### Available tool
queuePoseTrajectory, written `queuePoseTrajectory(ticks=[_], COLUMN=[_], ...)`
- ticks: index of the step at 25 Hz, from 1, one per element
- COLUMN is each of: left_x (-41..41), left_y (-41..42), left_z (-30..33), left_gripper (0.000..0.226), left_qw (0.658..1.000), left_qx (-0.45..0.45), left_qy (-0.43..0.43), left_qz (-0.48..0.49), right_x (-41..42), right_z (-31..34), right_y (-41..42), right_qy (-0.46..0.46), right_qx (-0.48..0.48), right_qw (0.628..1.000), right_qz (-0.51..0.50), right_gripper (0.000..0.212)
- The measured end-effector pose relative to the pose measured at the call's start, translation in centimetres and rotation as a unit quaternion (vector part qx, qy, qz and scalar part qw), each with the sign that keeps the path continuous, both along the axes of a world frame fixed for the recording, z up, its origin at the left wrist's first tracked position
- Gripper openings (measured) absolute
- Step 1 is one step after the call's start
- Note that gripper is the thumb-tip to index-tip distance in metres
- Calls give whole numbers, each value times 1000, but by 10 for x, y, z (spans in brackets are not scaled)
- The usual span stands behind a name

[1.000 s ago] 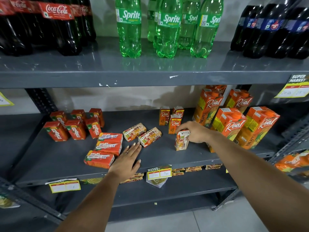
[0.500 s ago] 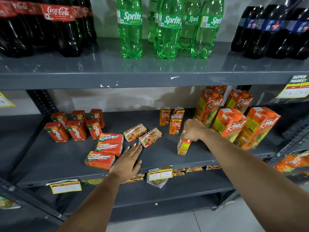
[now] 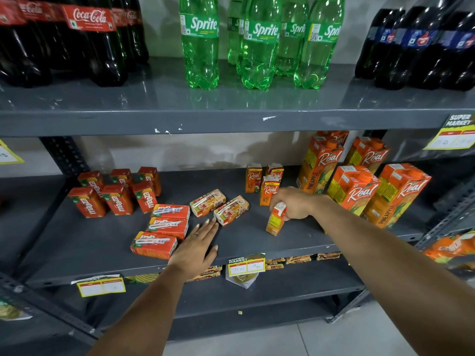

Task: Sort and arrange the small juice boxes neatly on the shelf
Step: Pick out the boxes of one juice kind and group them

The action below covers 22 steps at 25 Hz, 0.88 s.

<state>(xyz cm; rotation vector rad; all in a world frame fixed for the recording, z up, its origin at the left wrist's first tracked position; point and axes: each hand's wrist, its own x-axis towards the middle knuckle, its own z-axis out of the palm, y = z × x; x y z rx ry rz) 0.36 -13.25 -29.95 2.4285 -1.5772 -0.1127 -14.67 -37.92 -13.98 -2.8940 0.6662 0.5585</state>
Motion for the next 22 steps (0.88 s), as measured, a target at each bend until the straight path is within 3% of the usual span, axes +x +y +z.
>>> queuePoseTrajectory(ticks=[7, 13, 16, 19, 22], left_x=[-3, -7, -8, -5, -3], left_y=[0, -3, -4, -4, -4], left_z=[3, 6, 7, 5, 4], left_gripper=[60, 60, 61, 62, 63], left_qw=[995, 996, 995, 996, 995], left_qx=[-25, -9, -7, 8, 14], left_qy=[49, -1, -14, -6, 12], left_qz=[88, 92, 97, 92, 95], right_x=[-4, -5, 14, 47, 74], right_z=[7, 19, 24, 18, -1], right_y=[-7, -6, 11, 39, 54], right_qy=[37, 82, 133, 66, -25], right_qx=[-42, -34, -108, -191, -154], right_qw=[998, 994, 984, 978, 980], right_qz=[-41, -60, -44, 48, 127], right_gripper=[54, 62, 77, 75, 55])
